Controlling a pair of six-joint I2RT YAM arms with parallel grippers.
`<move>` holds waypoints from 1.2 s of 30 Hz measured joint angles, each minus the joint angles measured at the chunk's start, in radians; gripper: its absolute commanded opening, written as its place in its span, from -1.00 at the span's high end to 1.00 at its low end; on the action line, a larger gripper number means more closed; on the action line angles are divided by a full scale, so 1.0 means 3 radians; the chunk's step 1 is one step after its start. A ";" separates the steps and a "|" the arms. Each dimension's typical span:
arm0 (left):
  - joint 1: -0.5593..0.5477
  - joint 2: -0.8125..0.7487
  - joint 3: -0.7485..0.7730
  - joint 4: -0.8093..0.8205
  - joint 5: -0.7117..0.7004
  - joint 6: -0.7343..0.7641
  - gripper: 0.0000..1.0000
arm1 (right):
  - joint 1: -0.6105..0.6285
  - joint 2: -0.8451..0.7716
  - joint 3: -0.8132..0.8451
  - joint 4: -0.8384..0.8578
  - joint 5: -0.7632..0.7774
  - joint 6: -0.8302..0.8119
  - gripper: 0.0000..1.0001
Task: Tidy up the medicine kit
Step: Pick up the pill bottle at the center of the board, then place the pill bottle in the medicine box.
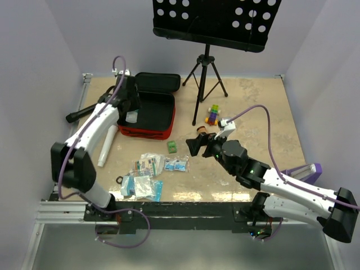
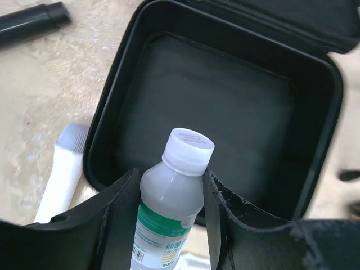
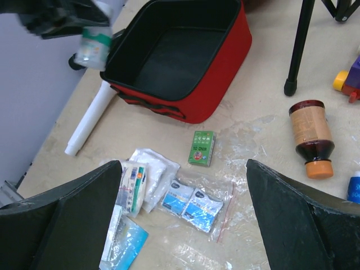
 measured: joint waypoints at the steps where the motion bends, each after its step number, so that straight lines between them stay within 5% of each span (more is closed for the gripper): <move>1: 0.0011 0.0210 0.0108 0.0015 -0.0031 0.0019 1.00 | 0.0000 0.0003 0.0013 0.0004 -0.0001 -0.0011 -0.95; 7: 0.0113 0.1218 0.0593 0.0086 -0.0206 0.0155 1.00 | 0.0000 0.0061 0.0017 0.0020 -0.0051 -0.0051 -0.95; 25: 0.0175 0.2227 0.1199 0.0460 -0.0684 0.0579 0.99 | 0.0000 0.0083 0.0017 0.0031 -0.0084 -0.0128 -0.95; 32: 0.0182 0.2307 0.1306 0.0465 -0.0722 0.0512 0.29 | 0.0000 0.0058 0.0017 0.0019 -0.0075 -0.0136 -0.95; 36: 0.0182 0.2307 0.1306 0.0463 -0.0745 0.0463 0.07 | 0.0000 0.0058 0.0017 0.0017 -0.0075 -0.0135 -0.95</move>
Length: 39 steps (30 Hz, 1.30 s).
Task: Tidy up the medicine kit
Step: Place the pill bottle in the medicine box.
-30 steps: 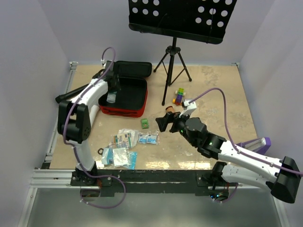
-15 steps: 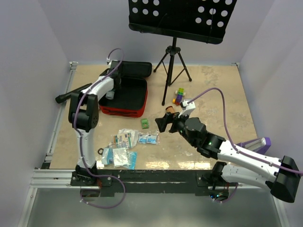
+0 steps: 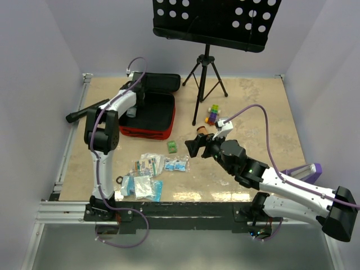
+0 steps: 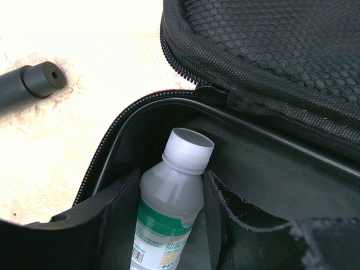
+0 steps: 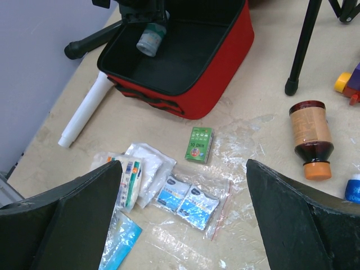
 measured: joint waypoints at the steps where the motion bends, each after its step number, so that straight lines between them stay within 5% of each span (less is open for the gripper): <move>1: 0.0000 -0.0001 0.0000 0.0000 -0.0003 -0.0006 0.00 | 0.0000 0.0000 0.0000 -0.0001 0.0000 0.0000 -0.94; 9: -0.0006 -0.0243 -0.0120 -0.0024 0.0027 -0.0094 -0.48 | 0.0000 0.0000 0.0000 -0.0022 0.0001 0.0009 -0.94; 19: -0.0066 -0.1342 -0.0679 0.0028 0.0113 -0.0264 -0.50 | 0.0000 -0.0151 0.0005 -0.0209 0.0065 0.0062 -0.94; 24: -0.0579 -0.2239 -0.1470 0.0238 0.0275 -0.0374 -0.42 | 0.0000 -0.0121 0.0053 -0.0343 0.0278 0.0139 -0.91; 29: -0.0992 -0.2870 -0.2331 0.0472 0.0596 -0.0591 -0.36 | -0.0071 0.0296 0.0207 -0.0505 0.0529 0.0264 -0.77; 39: -0.1036 -0.4323 -0.3478 0.0504 0.0983 -0.0881 -0.36 | -0.0650 0.1713 0.0699 -0.0398 0.0657 0.0258 -0.73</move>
